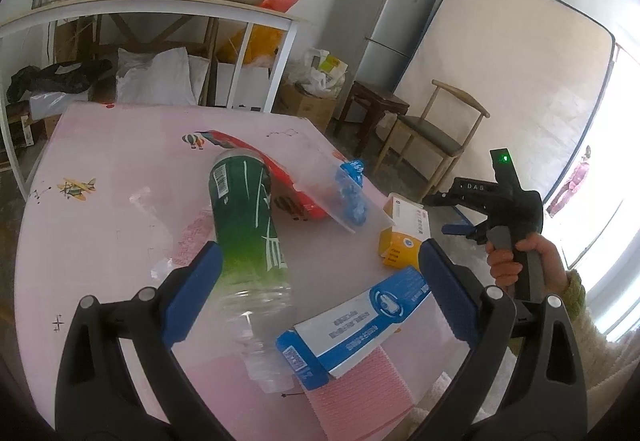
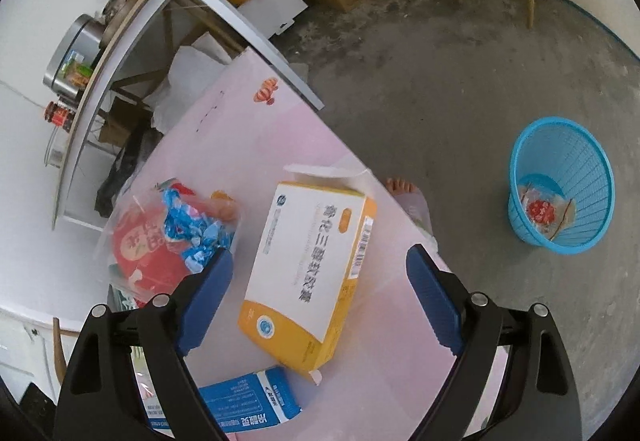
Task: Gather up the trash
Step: 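Close the right gripper on the orange-and-white medicine box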
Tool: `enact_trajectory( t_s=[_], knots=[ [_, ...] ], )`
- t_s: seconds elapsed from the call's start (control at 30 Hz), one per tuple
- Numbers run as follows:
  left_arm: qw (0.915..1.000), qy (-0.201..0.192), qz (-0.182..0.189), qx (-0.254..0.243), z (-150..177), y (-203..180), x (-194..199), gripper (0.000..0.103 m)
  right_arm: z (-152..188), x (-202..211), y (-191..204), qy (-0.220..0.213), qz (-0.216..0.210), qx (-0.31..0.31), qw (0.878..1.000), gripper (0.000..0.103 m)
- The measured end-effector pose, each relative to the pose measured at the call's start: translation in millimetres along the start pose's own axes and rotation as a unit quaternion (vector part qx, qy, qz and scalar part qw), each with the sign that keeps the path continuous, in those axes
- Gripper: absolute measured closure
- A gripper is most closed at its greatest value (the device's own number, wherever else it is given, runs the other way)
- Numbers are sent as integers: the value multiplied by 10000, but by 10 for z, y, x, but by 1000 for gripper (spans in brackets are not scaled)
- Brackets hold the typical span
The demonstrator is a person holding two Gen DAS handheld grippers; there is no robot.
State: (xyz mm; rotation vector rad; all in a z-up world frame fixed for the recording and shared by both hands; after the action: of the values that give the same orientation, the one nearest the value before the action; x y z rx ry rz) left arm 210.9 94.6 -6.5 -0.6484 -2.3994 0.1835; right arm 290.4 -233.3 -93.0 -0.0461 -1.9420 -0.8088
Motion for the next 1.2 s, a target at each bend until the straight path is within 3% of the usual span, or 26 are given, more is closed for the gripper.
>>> enact_trajectory(
  t_s=[0.23, 0.43, 0.73, 0.97, 1.2],
  knots=[
    [10000, 73, 11, 33, 20, 15, -23, 8, 3, -41, 2, 46, 105, 65, 9999, 18],
    [10000, 64, 1, 39, 20, 11, -25, 8, 78, -31, 104, 41, 314, 479, 9984, 18],
    [10000, 84, 31, 15, 54, -29, -15, 8, -91, -125, 124, -19, 414, 184, 9990, 18],
    [9999, 98, 12, 72, 67, -28, 4, 8, -183, -371, 180, -61, 794, 175, 9967, 18],
    [9999, 126, -27, 110, 82, 0, 8, 8, -189, -509, 112, 21, 836, 211, 9963, 19]
  ],
)
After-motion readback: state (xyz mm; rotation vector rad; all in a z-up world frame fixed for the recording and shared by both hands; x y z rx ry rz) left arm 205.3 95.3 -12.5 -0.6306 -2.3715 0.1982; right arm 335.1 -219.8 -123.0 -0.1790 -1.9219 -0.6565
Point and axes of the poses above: each gripper's, at about its wrist camera, not at the fingertips, and x roughly against the way its jaws point, y to its left, z to its underside, the point moved 6 cm from there along -x, roughly the way its jaws point, and after that the axes turned 3 degrees about -x, right-handed, at the moved point
